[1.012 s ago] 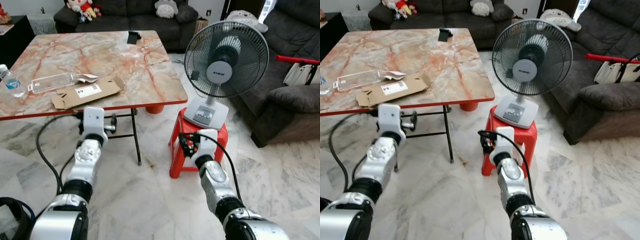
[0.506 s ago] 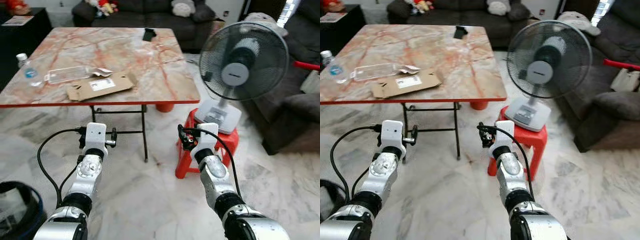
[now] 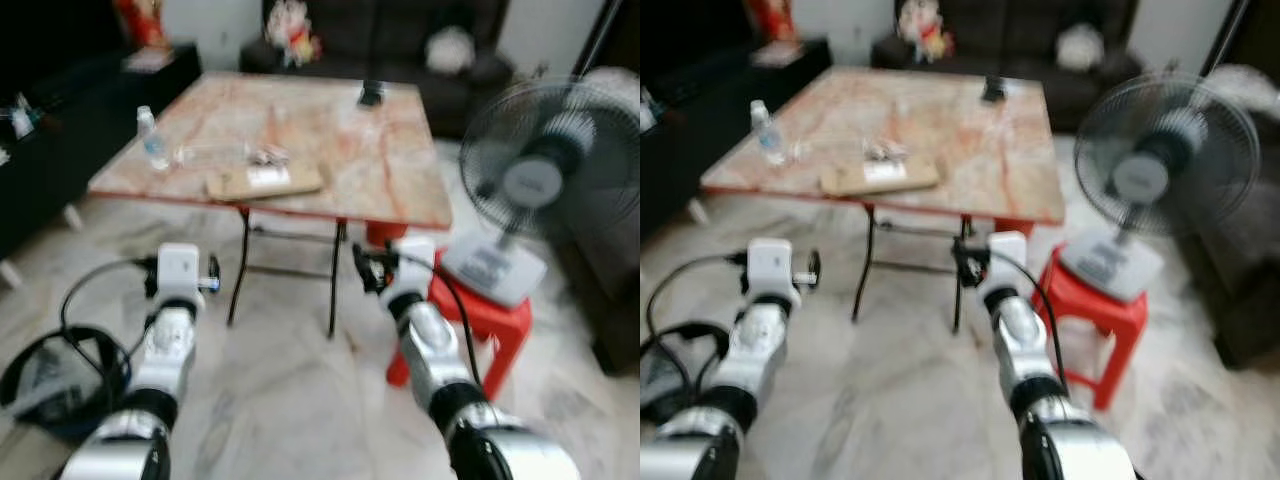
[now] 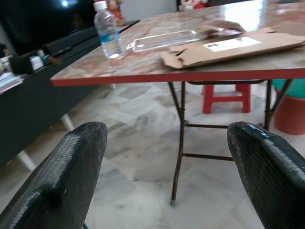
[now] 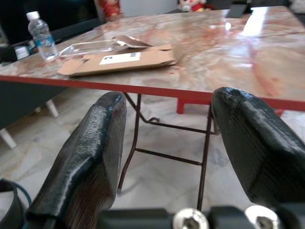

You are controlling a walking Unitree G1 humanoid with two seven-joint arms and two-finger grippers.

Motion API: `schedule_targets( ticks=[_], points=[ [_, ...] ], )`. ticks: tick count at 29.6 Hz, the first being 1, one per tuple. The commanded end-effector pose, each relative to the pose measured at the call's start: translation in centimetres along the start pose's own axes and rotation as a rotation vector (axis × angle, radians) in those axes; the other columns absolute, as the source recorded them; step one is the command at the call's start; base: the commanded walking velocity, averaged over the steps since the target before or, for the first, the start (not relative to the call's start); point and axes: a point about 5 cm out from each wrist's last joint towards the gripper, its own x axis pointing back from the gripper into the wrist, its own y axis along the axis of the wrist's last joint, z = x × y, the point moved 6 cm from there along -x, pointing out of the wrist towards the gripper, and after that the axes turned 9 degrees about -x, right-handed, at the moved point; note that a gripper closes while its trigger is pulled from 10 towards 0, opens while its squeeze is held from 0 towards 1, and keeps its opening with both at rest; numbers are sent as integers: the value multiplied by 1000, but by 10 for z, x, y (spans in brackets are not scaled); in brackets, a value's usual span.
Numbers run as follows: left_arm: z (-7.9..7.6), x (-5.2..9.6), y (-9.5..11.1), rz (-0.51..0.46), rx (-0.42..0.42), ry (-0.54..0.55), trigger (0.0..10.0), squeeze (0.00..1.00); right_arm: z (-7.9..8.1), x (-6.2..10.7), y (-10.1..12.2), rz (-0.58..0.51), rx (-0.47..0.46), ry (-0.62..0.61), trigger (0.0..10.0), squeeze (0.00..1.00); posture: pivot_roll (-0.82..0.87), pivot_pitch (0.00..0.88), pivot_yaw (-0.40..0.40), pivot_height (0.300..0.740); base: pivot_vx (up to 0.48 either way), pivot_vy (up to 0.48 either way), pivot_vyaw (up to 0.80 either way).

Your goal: Picking trash to rubbish bin

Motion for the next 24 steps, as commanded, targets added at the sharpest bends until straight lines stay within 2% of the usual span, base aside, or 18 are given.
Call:
schedule_targets(
  ticks=[1, 8, 14, 22, 24],
  points=[
    [7, -3, 5, -18, -8, 18, 10000, 0, 6, -3, 3, -8, 4, 14, 10000, 0, 45, 2, -70, 740, 405, 0, 0],
    [10, -4, 8, -26, -15, 25, 10000, 0, 9, -4, 3, -10, 4, 19, 10000, 0, 50, 11, -69, 740, 404, 0, 456],
    [14, -6, 11, -39, -24, 33, 10000, 0, 10, -4, 4, -11, 4, 24, 10000, 0, 51, 13, -66, 740, 406, 0, 0],
    [16, -7, 13, -46, -28, 35, 10000, 0, 13, -4, 4, -18, 5, 33, 10000, 0, 53, 12, -64, 740, 405, 0, 780],
    [16, -8, 16, -53, -30, 34, 10000, 0, 13, -4, 4, -17, -12, 31, 10000, 0, 52, 13, -63, 740, 405, 0, 216]
  ],
)
